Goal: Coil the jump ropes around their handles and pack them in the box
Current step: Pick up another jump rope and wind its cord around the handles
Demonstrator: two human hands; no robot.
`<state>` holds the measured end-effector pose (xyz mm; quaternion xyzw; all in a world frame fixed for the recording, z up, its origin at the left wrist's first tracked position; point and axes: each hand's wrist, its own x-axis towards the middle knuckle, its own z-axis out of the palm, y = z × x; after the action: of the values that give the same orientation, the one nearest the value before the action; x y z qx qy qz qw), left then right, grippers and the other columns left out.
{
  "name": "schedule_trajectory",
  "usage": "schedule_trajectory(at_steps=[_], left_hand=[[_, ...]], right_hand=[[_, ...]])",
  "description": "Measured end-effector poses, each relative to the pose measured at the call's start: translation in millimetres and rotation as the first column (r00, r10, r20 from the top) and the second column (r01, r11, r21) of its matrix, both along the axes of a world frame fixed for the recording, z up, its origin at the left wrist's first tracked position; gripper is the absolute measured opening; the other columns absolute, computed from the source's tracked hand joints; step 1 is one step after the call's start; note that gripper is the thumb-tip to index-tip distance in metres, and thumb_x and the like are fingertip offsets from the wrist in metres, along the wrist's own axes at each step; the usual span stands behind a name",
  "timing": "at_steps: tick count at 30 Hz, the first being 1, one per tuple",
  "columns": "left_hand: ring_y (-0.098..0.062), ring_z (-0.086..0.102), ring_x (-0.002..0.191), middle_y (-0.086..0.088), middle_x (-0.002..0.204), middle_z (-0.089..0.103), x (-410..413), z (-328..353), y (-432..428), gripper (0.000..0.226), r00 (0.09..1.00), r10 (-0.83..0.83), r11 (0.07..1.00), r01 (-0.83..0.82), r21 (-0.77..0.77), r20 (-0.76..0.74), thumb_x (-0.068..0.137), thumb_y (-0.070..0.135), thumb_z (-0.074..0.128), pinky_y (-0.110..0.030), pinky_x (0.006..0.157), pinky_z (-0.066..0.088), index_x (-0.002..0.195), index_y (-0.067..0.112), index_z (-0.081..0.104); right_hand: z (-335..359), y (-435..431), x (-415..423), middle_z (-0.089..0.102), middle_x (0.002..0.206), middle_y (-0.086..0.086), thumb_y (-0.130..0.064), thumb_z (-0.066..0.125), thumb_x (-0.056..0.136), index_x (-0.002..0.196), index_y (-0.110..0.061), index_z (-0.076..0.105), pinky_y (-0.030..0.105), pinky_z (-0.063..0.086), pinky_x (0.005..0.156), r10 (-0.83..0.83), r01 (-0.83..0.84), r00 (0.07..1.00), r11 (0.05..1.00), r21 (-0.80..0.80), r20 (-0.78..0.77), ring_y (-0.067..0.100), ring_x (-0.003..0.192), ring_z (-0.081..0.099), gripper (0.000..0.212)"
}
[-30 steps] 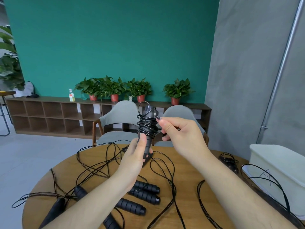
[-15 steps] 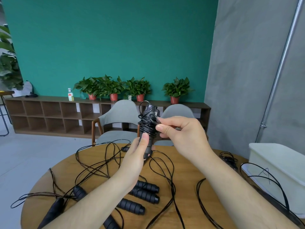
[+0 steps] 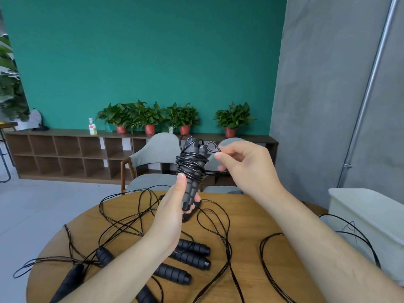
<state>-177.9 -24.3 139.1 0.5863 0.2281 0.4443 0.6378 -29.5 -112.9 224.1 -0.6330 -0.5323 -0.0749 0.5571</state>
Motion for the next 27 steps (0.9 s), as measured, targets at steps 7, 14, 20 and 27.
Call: schedule_trajectory(at_steps=[7, 14, 20, 27], left_hand=[[-0.019, 0.045, 0.065, -0.006, 0.072, 0.056, -16, 15, 8, 0.056, 0.992, -0.127, 0.991, 0.128, 0.027, -0.023, 0.092, 0.069, 0.049, -0.034, 0.065, 0.034, 0.098, 0.019, 0.074], [-0.016, 0.046, 0.056, -0.013, 0.087, 0.065, -32, 34, 27, 0.044, 0.959, -0.281, 0.959, 0.279, -0.057, -0.046, 0.096, 0.054, 0.055, -0.026, 0.049, 0.029, 0.100, 0.016, 0.076], [-0.016, 0.043, 0.050, -0.017, 0.084, 0.065, -37, 41, 32, 0.050, 0.926, -0.356, 0.932, 0.342, -0.119, -0.129, 0.096, 0.055, 0.055, -0.027, 0.050, 0.026, 0.104, 0.008, 0.069], [-0.019, 0.035, 0.049, -0.013, 0.062, 0.051, -35, 40, 33, 0.057, 0.907, -0.401, 0.911, 0.380, -0.160, -0.130, 0.097, 0.056, 0.052, -0.028, 0.050, 0.027, 0.096, 0.001, 0.068]], right_hand=[[4, 4, 16, 0.067, 0.091, -0.004, -0.016, 0.070, 0.094, 0.106, -0.013, 0.078, 0.027, 0.051, 0.080, -0.044, 0.042, 0.922, 0.999, 0.015, 0.385, 0.009, 0.086, 0.059, 0.015], [14, -6, 28, 0.068, 0.095, -0.003, -0.015, 0.070, 0.094, 0.111, -0.012, 0.078, 0.024, 0.050, 0.075, 0.087, -0.032, 0.857, 0.993, -0.114, 0.507, 0.011, 0.090, 0.061, 0.019], [18, -10, 27, 0.065, 0.095, -0.009, -0.012, 0.068, 0.095, 0.113, -0.016, 0.078, 0.010, 0.042, 0.072, 0.173, -0.081, 0.806, 0.980, -0.185, 0.566, 0.005, 0.085, 0.059, 0.020], [15, -9, 24, 0.063, 0.090, -0.007, -0.008, 0.071, 0.092, 0.107, -0.014, 0.079, 0.026, 0.048, 0.084, 0.195, -0.113, 0.741, 0.979, -0.167, 0.642, 0.015, 0.087, 0.057, 0.018]])
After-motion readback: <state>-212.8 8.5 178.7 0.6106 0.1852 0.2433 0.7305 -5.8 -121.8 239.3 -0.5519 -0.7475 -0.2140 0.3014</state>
